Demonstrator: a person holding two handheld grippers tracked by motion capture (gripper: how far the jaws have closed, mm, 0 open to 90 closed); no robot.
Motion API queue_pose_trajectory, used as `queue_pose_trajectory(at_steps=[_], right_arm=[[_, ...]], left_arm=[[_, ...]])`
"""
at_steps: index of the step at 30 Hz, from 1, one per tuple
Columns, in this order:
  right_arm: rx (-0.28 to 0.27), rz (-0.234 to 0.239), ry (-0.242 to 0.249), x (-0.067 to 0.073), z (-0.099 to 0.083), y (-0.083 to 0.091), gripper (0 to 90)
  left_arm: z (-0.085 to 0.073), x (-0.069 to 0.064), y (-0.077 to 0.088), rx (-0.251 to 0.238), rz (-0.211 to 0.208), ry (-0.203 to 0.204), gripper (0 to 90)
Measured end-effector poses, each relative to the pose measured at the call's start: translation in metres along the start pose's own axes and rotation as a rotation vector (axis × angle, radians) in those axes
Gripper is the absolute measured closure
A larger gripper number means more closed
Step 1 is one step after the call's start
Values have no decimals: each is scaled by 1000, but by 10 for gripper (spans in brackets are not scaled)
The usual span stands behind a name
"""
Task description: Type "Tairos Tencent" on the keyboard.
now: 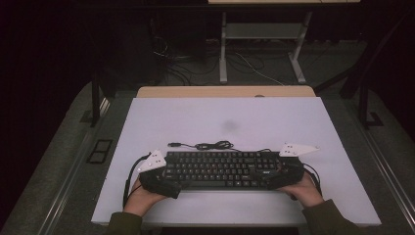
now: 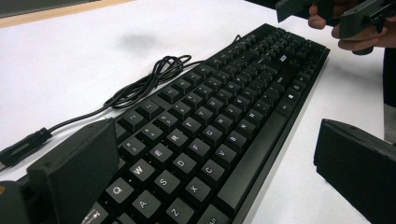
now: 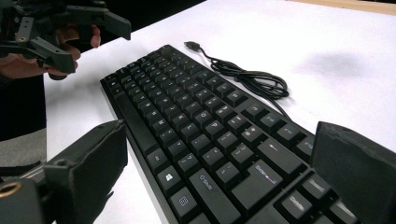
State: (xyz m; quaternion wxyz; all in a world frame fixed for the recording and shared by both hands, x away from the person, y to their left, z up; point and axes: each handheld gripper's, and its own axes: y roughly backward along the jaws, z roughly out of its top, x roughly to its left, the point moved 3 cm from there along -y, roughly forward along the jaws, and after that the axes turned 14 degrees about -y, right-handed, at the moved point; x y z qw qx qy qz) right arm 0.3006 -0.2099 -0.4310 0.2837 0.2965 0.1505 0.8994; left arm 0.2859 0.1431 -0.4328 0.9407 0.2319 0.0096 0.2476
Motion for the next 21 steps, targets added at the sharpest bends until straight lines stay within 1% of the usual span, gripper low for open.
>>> queue_pose_trajectory(at_steps=[1,6,10,13,17,18,19,21], right_arm=[[4,1,1,1,0,-1,55],[17,15,19,5,2,-7,58],[17,19,12,6,4,-11,59],[22,23,16,6,6,-15,68],[20,29,5,6,9,-21,68],[24,31,5,7,10,-24,68],[24,31,5,7,10,-24,68],[27,35,11,8,10,-28,68]], left_arm=[[0,0,0,2,2,-2,0],[1,0,0,-1,4,2,0],[2,0,-2,0,1,0,0],[2,0,-3,3,-3,-2,0],[1,0,-4,5,-3,6,0],[2,0,-4,5,-6,1,0],[2,0,-4,6,-7,-2,0],[2,-1,-5,7,-8,0,0]])
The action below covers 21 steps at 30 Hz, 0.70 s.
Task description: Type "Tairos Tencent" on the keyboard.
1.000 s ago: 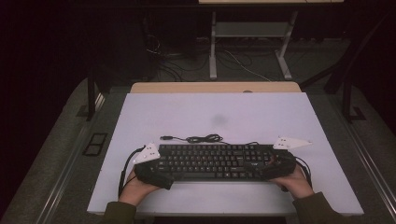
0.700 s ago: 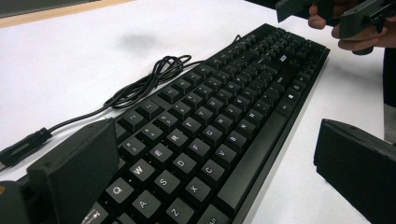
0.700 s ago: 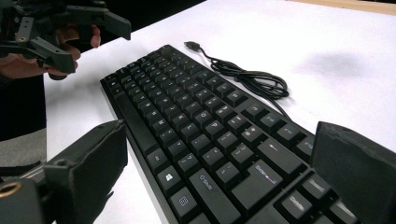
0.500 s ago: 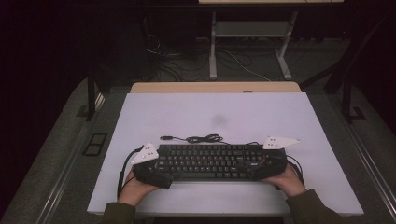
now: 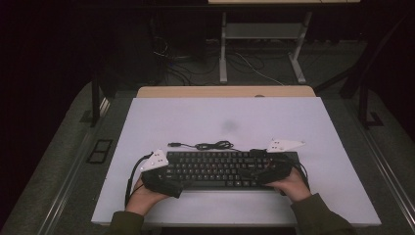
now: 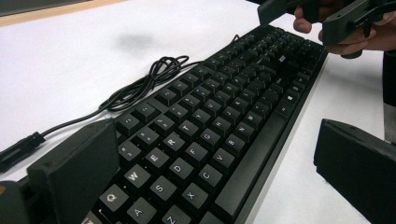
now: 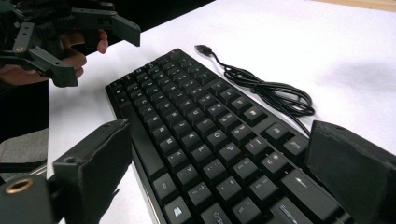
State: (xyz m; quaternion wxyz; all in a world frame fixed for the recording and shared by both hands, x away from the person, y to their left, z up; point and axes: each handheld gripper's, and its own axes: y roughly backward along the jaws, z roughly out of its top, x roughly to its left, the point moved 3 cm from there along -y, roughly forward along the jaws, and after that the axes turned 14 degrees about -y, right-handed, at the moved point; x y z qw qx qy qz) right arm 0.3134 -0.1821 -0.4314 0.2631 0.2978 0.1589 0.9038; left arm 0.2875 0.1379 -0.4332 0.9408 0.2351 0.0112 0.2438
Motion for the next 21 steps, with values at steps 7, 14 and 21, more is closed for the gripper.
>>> queue_pose_trajectory(at_steps=[7,14,21], right_arm=[[20,23,6,6,1,-12,152],[62,34,24,8,-4,-15,278],[118,9,48,9,-10,-18,480]], left_arm=[[0,0,1,-1,1,-1,0],[1,-1,0,1,-2,-4,0],[1,0,-1,3,-3,-1,0]])
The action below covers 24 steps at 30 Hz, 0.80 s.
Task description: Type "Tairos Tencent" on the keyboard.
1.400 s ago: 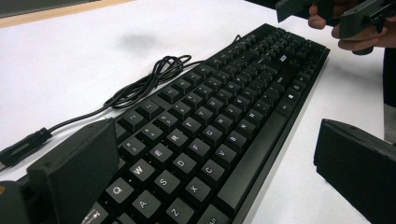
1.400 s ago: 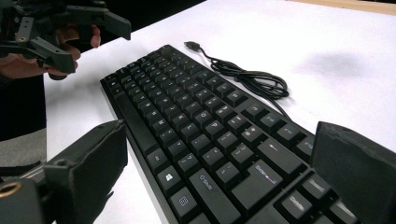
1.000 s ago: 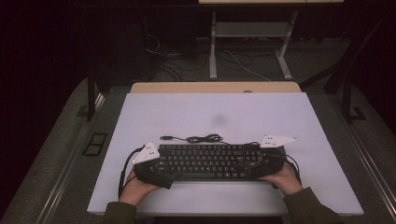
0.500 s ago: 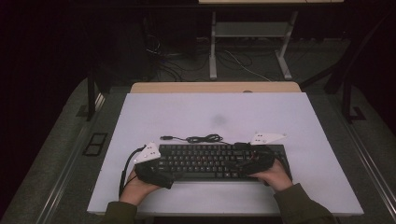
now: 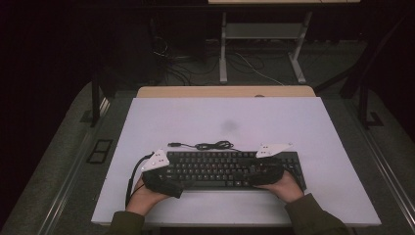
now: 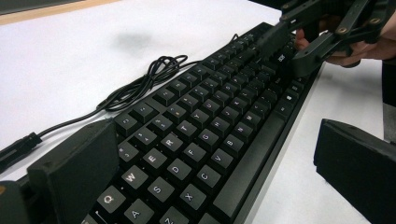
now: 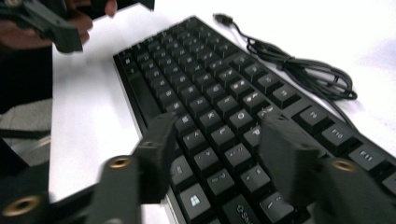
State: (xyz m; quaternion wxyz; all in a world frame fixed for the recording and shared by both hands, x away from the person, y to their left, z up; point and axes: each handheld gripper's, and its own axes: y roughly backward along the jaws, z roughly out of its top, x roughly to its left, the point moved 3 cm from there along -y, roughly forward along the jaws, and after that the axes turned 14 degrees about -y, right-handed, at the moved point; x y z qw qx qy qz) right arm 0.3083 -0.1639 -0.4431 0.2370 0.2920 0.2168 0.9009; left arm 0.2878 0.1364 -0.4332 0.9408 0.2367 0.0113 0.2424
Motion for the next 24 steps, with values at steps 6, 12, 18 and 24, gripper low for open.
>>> queue_pose_trajectory(at_steps=[6,12,18,24], right_arm=[[44,-6,11,-2,-4,-2,696],[67,-26,30,-4,-6,-1,853],[92,-32,29,-8,-8,1,893],[111,-49,39,-10,-11,2,893]], left_arm=[[-1,0,0,1,-2,-2,0],[-1,0,0,3,-5,-3,0],[0,0,0,4,-3,-4,0],[0,0,0,8,-2,-7,0]])
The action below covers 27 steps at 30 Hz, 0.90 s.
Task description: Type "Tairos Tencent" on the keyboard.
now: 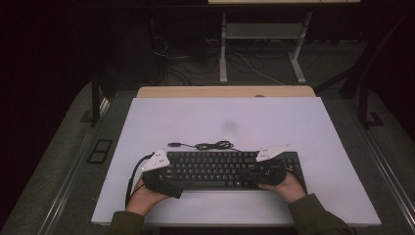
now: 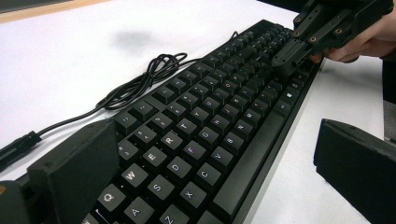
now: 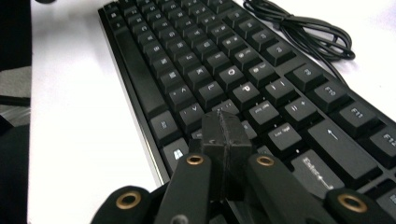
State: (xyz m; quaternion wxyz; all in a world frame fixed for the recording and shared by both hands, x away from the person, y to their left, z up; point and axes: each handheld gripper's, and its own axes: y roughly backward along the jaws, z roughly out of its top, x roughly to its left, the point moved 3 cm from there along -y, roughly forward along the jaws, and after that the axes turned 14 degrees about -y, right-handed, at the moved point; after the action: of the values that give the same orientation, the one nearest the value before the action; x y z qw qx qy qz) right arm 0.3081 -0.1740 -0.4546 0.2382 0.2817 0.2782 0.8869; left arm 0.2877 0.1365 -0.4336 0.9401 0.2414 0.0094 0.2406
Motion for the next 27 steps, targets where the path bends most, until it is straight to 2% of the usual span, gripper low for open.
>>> queue_pose_trajectory(at_steps=[7,11,18,21,27], right_arm=[[25,-30,12,-3,-4,1,894],[33,-31,13,-4,-5,1,895],[42,-30,6,-5,-6,1,895],[41,-28,5,-5,-7,1,895],[39,-22,2,-5,-7,1,895]], left_arm=[[2,1,-1,-4,5,15,0],[5,1,-3,2,15,13,0],[12,0,-12,7,9,6,9],[16,1,-14,12,3,-4,31],[20,7,-22,17,2,7,93]])
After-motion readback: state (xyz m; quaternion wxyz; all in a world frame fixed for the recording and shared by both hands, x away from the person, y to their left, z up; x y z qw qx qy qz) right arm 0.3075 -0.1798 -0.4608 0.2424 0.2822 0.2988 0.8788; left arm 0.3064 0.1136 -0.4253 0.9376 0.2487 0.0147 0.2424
